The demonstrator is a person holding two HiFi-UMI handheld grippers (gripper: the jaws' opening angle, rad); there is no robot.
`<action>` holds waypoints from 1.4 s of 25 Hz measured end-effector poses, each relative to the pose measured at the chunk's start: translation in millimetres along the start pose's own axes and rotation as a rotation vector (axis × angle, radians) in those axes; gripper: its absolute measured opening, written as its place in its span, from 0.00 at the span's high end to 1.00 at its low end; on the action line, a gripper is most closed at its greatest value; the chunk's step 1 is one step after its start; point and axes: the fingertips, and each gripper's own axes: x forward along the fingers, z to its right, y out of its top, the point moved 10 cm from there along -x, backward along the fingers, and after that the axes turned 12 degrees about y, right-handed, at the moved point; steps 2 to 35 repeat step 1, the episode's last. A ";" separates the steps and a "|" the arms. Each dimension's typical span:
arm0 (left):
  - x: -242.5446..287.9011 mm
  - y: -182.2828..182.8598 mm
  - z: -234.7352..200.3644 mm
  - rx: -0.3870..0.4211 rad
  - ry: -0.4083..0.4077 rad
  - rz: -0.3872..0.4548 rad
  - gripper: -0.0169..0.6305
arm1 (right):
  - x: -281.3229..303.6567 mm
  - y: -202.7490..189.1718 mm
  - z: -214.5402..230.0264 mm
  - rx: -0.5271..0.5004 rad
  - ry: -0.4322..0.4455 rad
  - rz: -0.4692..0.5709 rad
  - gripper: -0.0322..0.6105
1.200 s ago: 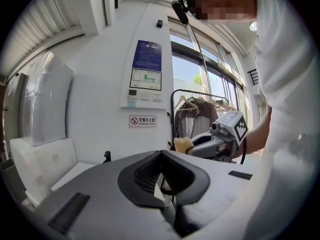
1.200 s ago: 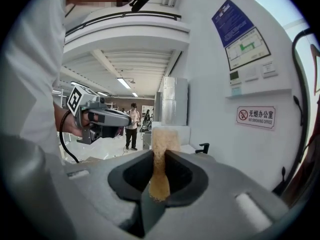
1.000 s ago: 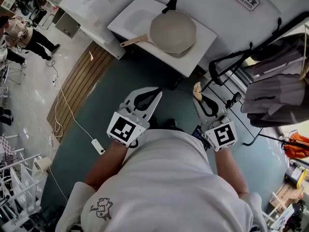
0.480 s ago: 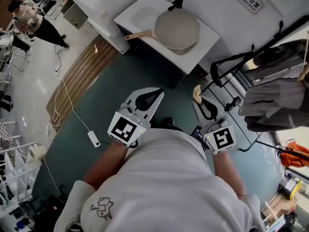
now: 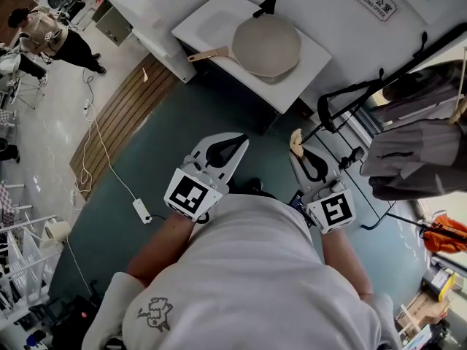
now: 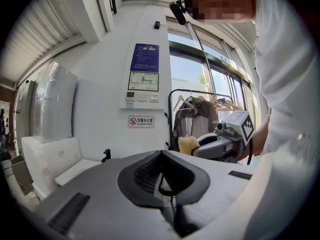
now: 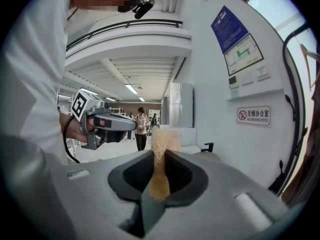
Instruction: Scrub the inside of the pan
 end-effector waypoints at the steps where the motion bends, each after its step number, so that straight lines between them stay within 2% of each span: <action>1: 0.7 -0.9 -0.9 0.003 -0.001 0.001 0.97 | 0.7 -0.1 0.2 -0.001 0.000 -0.001 0.86; 35: 0.7 -0.9 -0.9 0.003 -0.001 0.001 0.97 | 0.7 -0.1 0.2 -0.001 0.000 -0.001 0.86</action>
